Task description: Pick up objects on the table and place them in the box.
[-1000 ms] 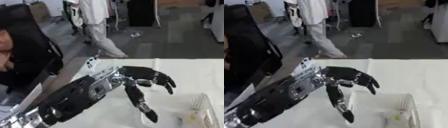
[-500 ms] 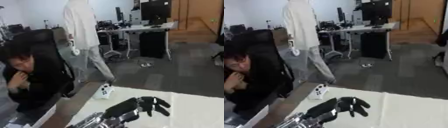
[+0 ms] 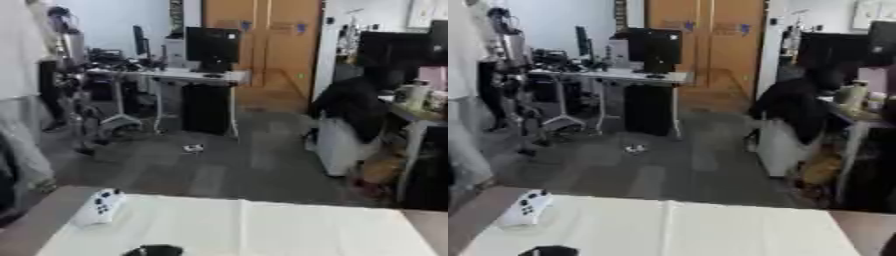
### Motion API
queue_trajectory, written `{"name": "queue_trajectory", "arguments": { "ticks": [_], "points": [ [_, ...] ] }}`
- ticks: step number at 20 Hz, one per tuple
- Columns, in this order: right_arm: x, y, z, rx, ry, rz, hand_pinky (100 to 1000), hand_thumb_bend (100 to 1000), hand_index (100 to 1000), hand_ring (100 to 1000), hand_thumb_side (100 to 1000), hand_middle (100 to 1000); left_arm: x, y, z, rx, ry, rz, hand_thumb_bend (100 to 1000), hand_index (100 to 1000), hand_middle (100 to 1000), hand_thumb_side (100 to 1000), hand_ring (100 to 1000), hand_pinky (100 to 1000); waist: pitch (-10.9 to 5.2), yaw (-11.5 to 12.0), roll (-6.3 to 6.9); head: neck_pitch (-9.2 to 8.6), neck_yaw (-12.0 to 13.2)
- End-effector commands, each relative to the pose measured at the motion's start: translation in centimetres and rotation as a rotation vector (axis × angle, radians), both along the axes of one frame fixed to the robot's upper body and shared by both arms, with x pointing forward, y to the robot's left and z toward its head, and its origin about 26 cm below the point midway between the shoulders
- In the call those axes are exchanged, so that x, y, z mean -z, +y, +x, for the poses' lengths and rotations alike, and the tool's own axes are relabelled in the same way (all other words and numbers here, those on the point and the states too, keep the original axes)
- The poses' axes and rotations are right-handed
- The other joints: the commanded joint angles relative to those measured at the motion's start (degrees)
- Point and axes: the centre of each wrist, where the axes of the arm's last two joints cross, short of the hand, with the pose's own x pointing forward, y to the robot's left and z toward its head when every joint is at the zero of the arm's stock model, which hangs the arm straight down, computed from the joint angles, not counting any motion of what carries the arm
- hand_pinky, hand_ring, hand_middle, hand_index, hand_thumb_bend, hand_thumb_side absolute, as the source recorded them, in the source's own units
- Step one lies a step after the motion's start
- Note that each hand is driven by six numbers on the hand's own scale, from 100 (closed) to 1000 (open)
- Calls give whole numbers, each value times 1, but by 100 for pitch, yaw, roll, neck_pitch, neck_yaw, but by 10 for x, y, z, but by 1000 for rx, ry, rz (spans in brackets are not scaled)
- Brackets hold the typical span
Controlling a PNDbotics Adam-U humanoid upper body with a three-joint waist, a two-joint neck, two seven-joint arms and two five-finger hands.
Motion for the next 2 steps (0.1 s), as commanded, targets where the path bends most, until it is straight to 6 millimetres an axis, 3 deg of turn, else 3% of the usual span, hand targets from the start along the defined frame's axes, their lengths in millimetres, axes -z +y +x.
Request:
{"name": "queue_trajectory", "arguments": {
  "ticks": [1, 2],
  "points": [
    [-13, -3, -2, -3, -97, 33, 100, 415, 712, 340, 1000, 391, -7, -3, -1, 48, -54, -9, 685, 799, 782, 716, 699, 524, -67, -1, 40, -186, -357],
    [-15, -3, -1, -2, -122, 53, 100, 421, 681, 332, 1000, 377, -6, -4, -1, 61, -61, -11, 684, 793, 778, 704, 692, 525, -55, -13, 54, -182, -436]
  ]
}}
